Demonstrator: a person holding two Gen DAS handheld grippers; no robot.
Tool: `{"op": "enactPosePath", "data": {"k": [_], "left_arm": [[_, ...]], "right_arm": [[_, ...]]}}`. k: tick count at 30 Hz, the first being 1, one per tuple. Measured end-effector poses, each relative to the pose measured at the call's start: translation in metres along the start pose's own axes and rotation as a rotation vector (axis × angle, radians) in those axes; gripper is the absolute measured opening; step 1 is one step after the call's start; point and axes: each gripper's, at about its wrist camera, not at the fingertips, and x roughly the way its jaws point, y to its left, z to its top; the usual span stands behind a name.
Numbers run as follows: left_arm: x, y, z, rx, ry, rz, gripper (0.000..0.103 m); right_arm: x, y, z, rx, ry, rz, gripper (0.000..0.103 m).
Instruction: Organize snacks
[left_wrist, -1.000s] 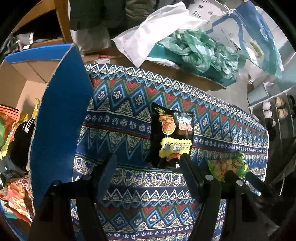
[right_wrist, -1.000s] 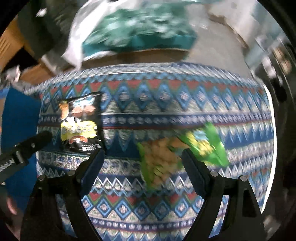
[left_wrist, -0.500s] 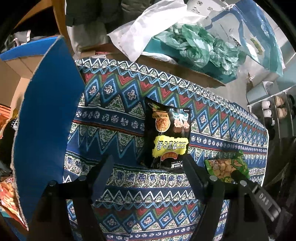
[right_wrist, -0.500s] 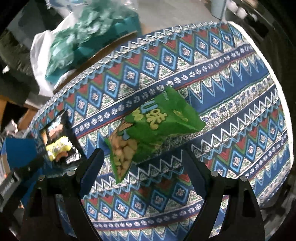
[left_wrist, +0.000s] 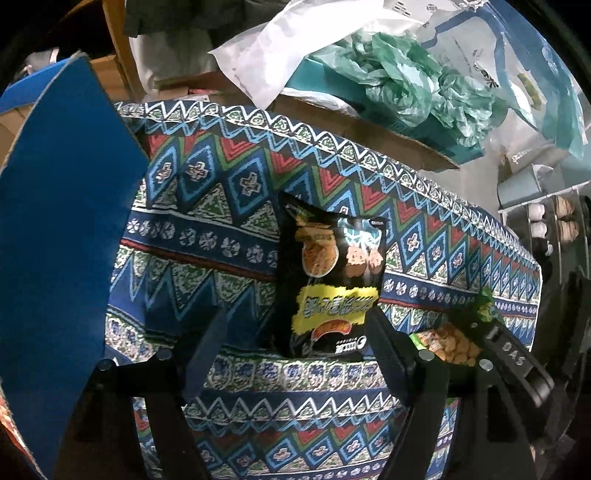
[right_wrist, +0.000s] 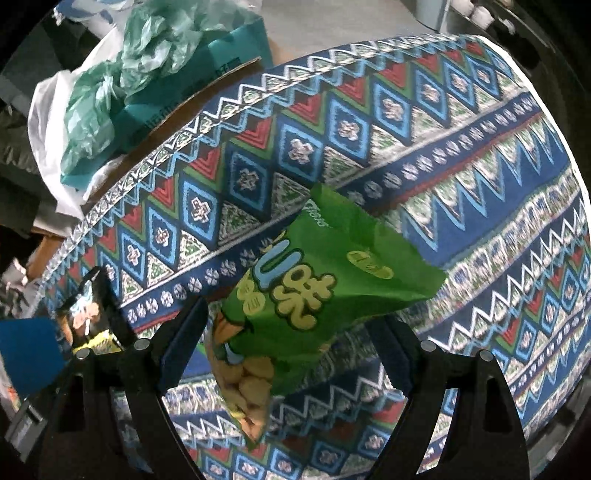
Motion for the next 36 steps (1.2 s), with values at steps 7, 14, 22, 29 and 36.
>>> {"op": "enactPosePath", "data": {"k": [7,14,22,29,36], "left_arm": [[0.006,-0.011,0.005,-0.021,0.003,-0.031,0.083],[0.022,-0.023,0.002,-0.031,0.026,-0.032,0.083],[0.031,-0.039,0.004,-0.019,0.003,0.018,0.09],[0.041,-0.058,0.004,0.044,-0.027,0.113,0.093],[0.037,-0.064,0.0,0.105,-0.082,0.162,0.056]], "right_arm": [[0.022,0.025,-0.001,-0.058,0.012,-0.032,0.085],[0.029,0.043,-0.018,-0.164,-0.012,-0.063,0.081],[0.03,0.06,-0.034,-0.271,-0.031,-0.046,0.064],[0.019,0.059,-0.045,-0.318,-0.046,-0.044,0.063],[0.003,0.042,-0.045,-0.316,-0.057,-0.027,0.063]]}}
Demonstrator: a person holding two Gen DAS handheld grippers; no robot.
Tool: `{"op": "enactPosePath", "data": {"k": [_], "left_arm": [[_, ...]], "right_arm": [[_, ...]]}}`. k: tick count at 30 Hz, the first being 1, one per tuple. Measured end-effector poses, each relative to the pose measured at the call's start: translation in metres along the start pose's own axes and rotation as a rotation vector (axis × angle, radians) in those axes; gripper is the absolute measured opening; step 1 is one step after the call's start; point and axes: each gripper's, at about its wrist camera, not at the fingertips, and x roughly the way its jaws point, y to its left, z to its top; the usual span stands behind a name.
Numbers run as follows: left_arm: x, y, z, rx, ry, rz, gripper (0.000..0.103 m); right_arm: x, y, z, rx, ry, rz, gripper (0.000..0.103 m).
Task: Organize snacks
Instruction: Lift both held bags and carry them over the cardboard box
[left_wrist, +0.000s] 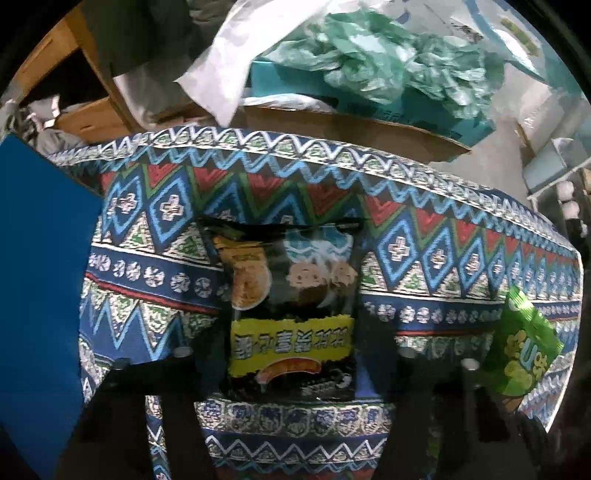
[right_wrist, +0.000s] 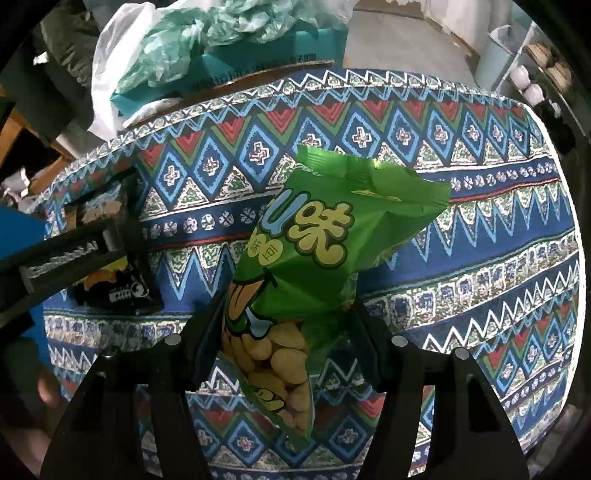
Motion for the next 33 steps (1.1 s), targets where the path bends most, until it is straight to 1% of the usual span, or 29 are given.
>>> {"op": "enactPosePath", "data": {"k": [2,8,12,17,24,28,33], "left_arm": [[0.0,0.001,0.0,-0.002,0.01,-0.025,0.056],[-0.006,0.01,-0.009,0.0,0.021,-0.056,0.055],[-0.017,0.014,-0.015,0.01,0.006,-0.068,0.055],[-0.041,0.017,-0.024,0.034,-0.033,-0.078,0.055],[-0.086,0.025,-0.04,0.068,-0.104,-0.095,0.056],[-0.112,0.036,-0.046,0.068,-0.136,-0.112,0.056],[-0.144,0.054,-0.05,0.076,-0.172,-0.112,0.056]], "right_arm": [[-0.004,-0.003,0.0,-0.011,-0.007,-0.003,0.063],[-0.023,-0.005,-0.002,-0.031,-0.019,-0.002,0.063],[-0.034,-0.004,-0.001,-0.039,-0.03,0.004,0.063],[-0.052,-0.007,-0.002,-0.05,-0.048,0.01,0.063],[-0.076,0.0,-0.004,-0.064,-0.079,0.024,0.063],[-0.096,0.005,-0.008,-0.082,-0.101,0.037,0.063],[-0.119,0.02,-0.012,-0.112,-0.131,0.058,0.063]]}}
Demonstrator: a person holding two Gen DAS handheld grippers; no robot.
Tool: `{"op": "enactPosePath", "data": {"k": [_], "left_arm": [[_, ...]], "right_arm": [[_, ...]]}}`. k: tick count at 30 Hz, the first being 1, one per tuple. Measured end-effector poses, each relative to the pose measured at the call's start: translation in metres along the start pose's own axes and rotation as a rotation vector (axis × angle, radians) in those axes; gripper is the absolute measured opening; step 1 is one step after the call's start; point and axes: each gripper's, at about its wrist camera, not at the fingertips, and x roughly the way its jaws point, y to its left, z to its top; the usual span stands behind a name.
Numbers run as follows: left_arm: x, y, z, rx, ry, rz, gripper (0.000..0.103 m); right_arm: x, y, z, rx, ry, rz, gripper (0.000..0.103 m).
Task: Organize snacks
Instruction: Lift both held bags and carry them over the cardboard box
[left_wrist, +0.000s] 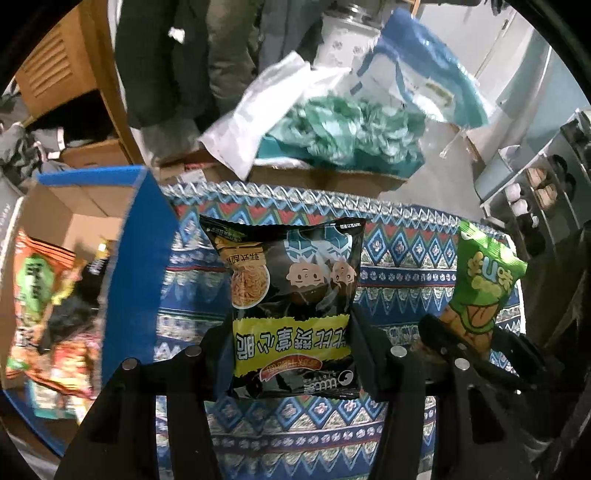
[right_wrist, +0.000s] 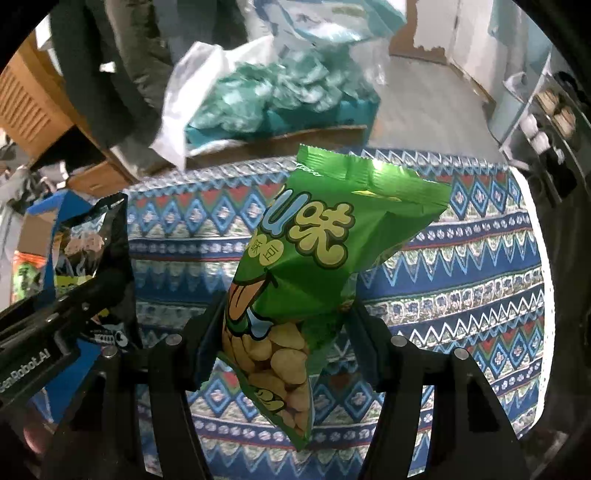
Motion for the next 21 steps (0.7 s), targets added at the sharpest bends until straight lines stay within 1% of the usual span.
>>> {"op": "enactPosePath", "data": {"k": [4,11,12,14,17,21], "left_arm": [[-0.024,0.016,0.002,-0.008,-0.032,0.0,0.056],[-0.062,0.045,-0.002,-0.013,-0.088,0.021,0.056],[-0.069,0.052,-0.002,-0.017,-0.095,0.023,0.056],[-0.076,0.063,-0.002,-0.025,-0.101,0.025,0.056],[-0.085,0.081,-0.002,-0.041,-0.109,0.033,0.056],[-0.098,0.11,-0.002,-0.056,-0.133,0.065,0.056]], "right_arm": [[-0.018,0.019,0.002,-0.035,-0.029,0.019,0.063],[-0.036,0.058,0.002,-0.099,-0.06,0.054,0.063],[-0.038,0.062,0.002,-0.106,-0.076,0.081,0.063],[-0.043,0.073,0.002,-0.123,-0.084,0.089,0.063],[-0.047,0.091,0.004,-0.153,-0.09,0.11,0.063],[-0.047,0.119,0.005,-0.196,-0.082,0.137,0.063]]}}
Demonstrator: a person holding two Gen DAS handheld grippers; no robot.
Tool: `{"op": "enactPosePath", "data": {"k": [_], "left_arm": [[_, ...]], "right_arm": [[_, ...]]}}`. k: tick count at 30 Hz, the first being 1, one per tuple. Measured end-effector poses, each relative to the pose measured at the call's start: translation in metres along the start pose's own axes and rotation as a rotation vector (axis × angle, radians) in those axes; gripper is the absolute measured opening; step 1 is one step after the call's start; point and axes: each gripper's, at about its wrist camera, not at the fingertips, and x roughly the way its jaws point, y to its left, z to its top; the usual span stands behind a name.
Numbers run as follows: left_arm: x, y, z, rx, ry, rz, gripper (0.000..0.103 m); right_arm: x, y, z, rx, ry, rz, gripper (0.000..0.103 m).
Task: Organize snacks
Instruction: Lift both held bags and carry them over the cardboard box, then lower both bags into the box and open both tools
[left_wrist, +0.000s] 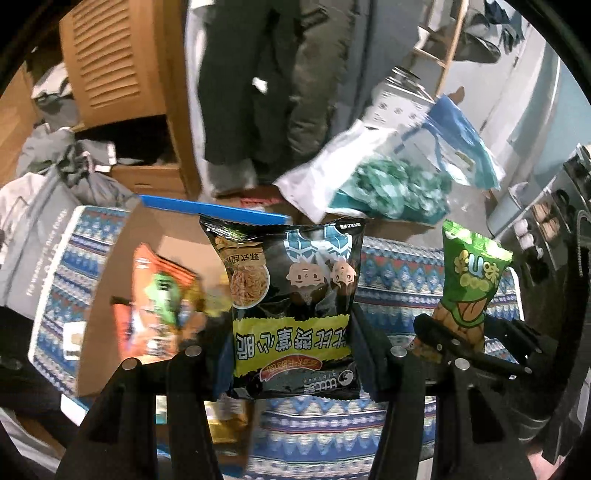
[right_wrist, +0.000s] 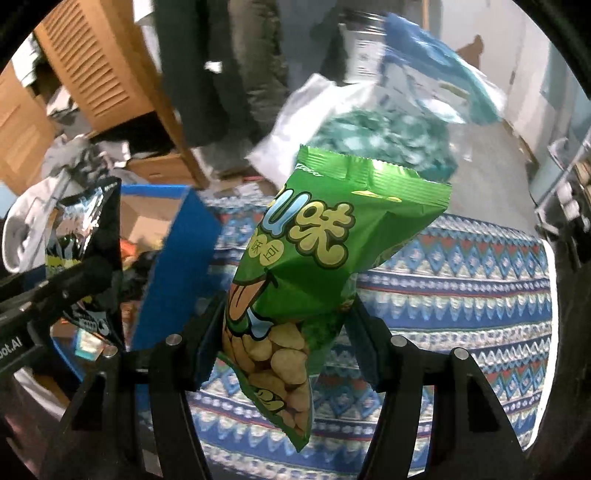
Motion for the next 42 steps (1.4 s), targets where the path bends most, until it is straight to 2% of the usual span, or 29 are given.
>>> {"op": "enactPosePath", "data": {"k": [15,21,27,35,39,42], "left_arm": [[-0.014,0.108,0.001,-0.11,-0.016,0.069,0.056],[-0.012,0.139,-0.001,-0.148,-0.017,0.083,0.056],[0.002,0.16,-0.005,-0.174,0.002,0.098,0.056],[0.028,0.174,-0.003,-0.255,0.068,0.065,0.056],[0.027,0.174,-0.002,-0.252,0.063,0.068,0.058],[0.023,0.174,-0.002,-0.25,0.052,0.077,0.067]], "right_arm": [[0.03,0.098,0.028,-0.127,0.041,0.085,0.062],[0.047,0.133,0.04,-0.163,0.069,0.105,0.062],[0.066,0.165,0.05,-0.218,0.103,0.127,0.062],[0.087,0.193,0.06,-0.275,0.12,0.147,0.064],[0.088,0.196,0.065,-0.272,0.091,0.137,0.079],[0.085,0.193,0.069,-0.269,0.07,0.135,0.08]]}}
